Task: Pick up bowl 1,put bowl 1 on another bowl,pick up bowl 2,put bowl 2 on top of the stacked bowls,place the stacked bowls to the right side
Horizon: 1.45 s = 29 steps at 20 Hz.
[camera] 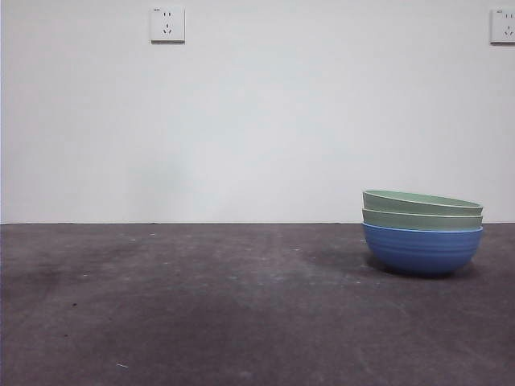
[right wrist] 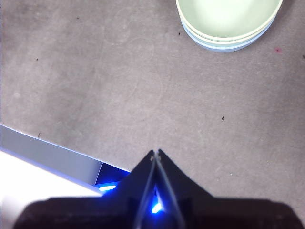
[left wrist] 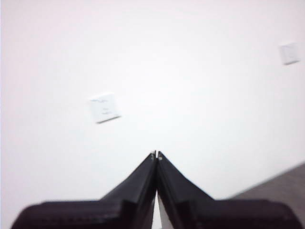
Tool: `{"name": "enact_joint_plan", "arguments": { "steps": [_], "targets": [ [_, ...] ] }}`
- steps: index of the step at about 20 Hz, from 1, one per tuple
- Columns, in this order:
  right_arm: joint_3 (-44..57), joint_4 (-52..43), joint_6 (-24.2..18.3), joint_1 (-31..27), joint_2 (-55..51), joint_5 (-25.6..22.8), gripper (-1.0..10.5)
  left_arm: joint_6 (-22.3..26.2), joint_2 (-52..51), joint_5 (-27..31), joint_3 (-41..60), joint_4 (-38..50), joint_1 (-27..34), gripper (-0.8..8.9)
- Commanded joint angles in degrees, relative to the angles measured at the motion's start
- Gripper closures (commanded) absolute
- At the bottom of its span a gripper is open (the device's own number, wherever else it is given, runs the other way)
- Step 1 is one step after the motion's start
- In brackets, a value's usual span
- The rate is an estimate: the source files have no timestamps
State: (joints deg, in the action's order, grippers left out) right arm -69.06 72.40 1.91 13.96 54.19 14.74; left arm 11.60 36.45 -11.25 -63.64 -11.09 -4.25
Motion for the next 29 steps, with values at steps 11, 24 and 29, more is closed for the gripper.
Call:
{"name": "enact_joint_plan", "arguments": {
  "steps": [11,24,29],
  "targets": [
    [0.52,-0.09,-0.31,0.09,0.02,-0.13,9.4,-0.33,-29.05,2.27,53.42,17.07,8.11,8.17],
    [0.52,-0.09,-0.31,0.09,0.02,-0.13,9.4,-5.07,-36.39,1.77,63.45,3.61,8.09,8.17],
    [0.52,-0.11,-0.31,0.09,0.02,-0.13,9.4,-10.27,-36.35,0.28,63.43,1.2,8.07,8.17]
  ]
}}
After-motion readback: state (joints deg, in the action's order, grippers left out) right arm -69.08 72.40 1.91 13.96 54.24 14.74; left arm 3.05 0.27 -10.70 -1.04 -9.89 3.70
